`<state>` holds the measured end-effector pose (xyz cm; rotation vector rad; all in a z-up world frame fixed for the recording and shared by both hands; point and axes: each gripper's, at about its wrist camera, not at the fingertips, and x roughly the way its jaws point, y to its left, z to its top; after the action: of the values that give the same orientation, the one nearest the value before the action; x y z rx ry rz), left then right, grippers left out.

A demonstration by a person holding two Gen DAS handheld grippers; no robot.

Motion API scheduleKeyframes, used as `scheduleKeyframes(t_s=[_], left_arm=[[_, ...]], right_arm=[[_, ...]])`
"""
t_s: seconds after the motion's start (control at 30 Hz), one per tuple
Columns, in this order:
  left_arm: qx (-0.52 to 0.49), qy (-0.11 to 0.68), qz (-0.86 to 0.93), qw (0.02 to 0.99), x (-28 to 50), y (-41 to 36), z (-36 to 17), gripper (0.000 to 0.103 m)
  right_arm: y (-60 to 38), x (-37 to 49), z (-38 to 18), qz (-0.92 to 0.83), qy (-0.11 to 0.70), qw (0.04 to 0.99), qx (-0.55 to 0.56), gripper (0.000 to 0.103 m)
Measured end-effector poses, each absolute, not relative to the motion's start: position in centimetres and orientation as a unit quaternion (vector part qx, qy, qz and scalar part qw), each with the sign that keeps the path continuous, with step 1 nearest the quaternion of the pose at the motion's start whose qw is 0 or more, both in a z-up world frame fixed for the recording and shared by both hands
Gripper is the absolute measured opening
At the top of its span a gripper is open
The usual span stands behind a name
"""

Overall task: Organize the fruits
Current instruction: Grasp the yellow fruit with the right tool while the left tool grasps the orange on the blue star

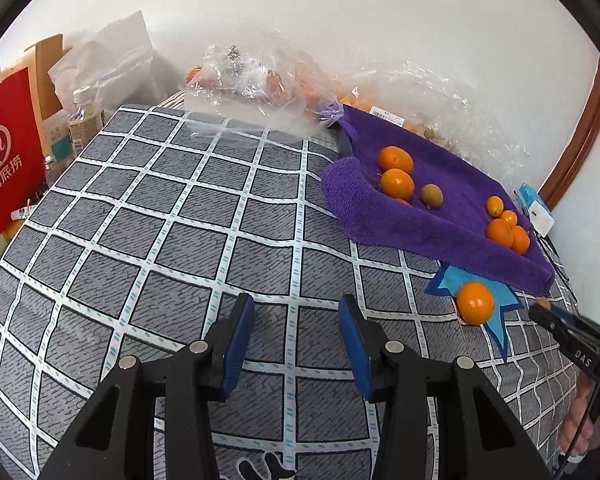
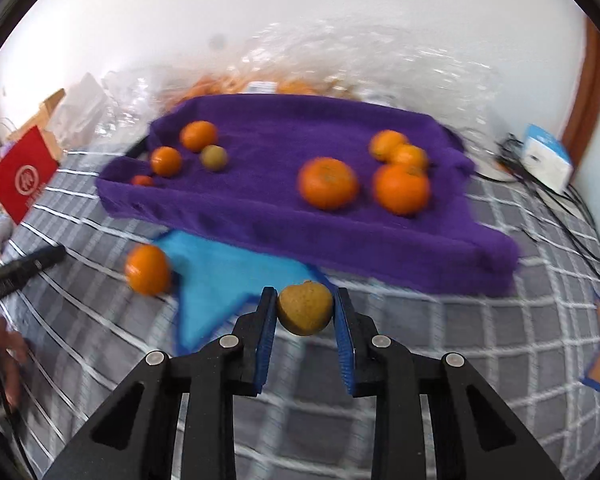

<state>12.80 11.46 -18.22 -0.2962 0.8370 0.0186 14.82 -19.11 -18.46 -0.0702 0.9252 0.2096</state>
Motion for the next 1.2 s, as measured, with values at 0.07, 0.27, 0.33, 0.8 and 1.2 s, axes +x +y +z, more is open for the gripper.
scheduleKeyframes(t_s=[0.07,0.27,0.33,0.8,1.2], left_arm=[[-0.134,0.407,0.017,0.903,12.7,11.2,-18.1,0.042],[-0.114,0.421,0.011,0.9,12.1,9.9,-17.7,0.042],[-0.127,0.424,0.0,0.896,11.9,9.6,-17.3,0.042],[-0.085,0.431,-0.079,0.895,14.1,1.4,-15.4,0.051],[-0.05,0.443,-0.081,0.891,16.3,-3.2,-16.6,0.051]], right_arm=[[-20.8,14.7,-19.0,0.093,0.458,0.884,-0.016,0.028],[-23.6,14.6,-19.5,0.065,0.447,0.892,-0.005,0.028],[-24.3,14.4,-19.4,0.064,0.441,0.895,0.003,0.028],[-25.5,13.7,-19.8,0.058,0.43,0.901,0.029,0.028],[-25.2,13.6,-19.9,0.054,0.428,0.902,0.017,0.028]])
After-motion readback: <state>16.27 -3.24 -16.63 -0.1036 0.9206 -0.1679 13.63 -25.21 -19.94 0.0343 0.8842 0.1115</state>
